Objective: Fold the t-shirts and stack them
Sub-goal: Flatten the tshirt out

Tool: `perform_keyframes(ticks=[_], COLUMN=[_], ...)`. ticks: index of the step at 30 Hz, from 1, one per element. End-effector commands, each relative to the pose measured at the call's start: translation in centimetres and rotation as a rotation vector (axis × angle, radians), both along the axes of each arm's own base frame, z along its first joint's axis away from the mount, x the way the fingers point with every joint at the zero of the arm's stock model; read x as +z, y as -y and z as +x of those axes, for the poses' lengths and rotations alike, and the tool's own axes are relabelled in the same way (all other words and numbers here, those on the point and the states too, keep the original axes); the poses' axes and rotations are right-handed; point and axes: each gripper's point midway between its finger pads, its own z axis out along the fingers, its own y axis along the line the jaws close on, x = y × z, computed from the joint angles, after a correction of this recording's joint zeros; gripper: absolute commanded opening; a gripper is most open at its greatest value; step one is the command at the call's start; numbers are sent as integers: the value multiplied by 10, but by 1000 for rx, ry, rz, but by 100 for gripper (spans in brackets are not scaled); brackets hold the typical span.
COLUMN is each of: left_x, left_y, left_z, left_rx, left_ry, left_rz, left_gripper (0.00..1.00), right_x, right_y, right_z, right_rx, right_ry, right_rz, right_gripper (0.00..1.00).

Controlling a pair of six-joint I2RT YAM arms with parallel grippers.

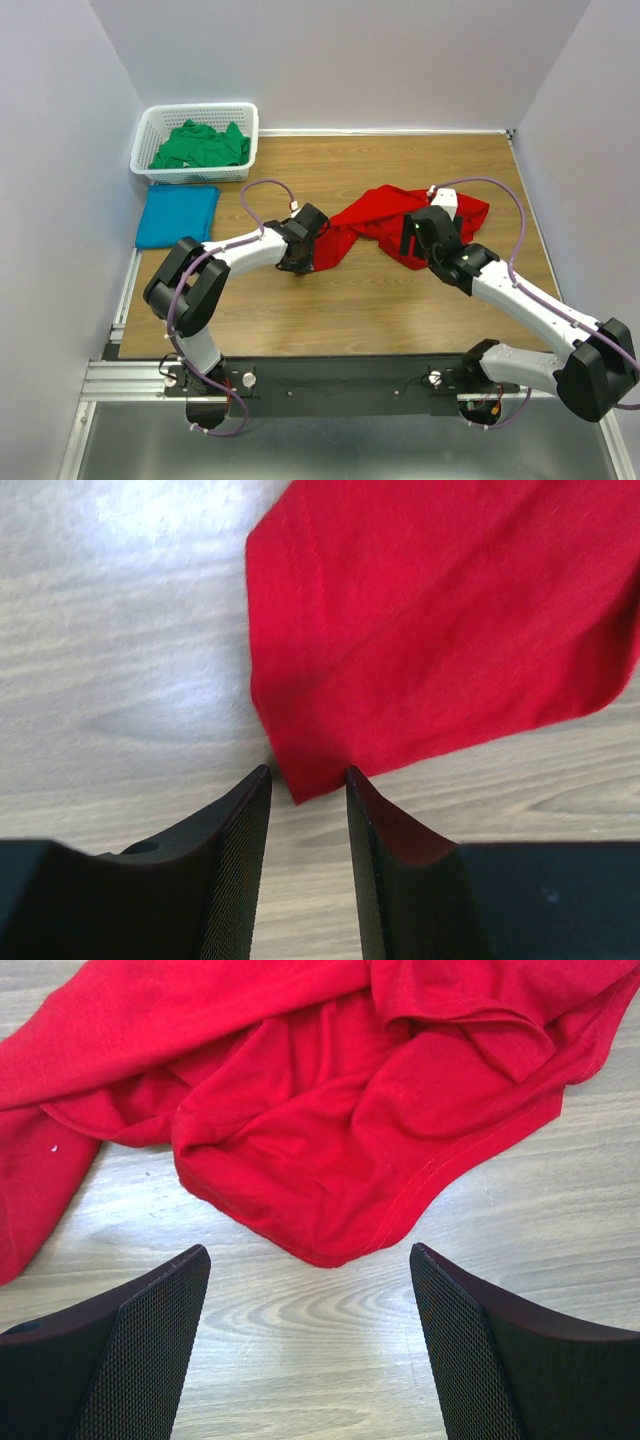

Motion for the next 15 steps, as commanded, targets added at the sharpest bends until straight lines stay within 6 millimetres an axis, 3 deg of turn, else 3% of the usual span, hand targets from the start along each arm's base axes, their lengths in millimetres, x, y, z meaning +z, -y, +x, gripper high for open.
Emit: perform_keyframes(ticks=[1, 9, 11, 15], left_x=[-7, -15, -11, 6], left_y=[1, -4, -8, -25], left_z=[5, -5, -6, 3], left_rx=[6, 1, 7, 44], left_ry=[2, -35, -26, 43], left_rz=[16, 26, 27, 52], left_gripper=[42, 20, 5, 0], right_x=[2, 6, 7, 5], right_y=[7, 11, 11, 11], right_z=[1, 1, 1, 3], right_rx=[-26, -43, -46, -51], right_ry=[24, 42, 46, 33], right_rz=[-12, -17, -22, -1], right_gripper=[88, 88, 87, 83])
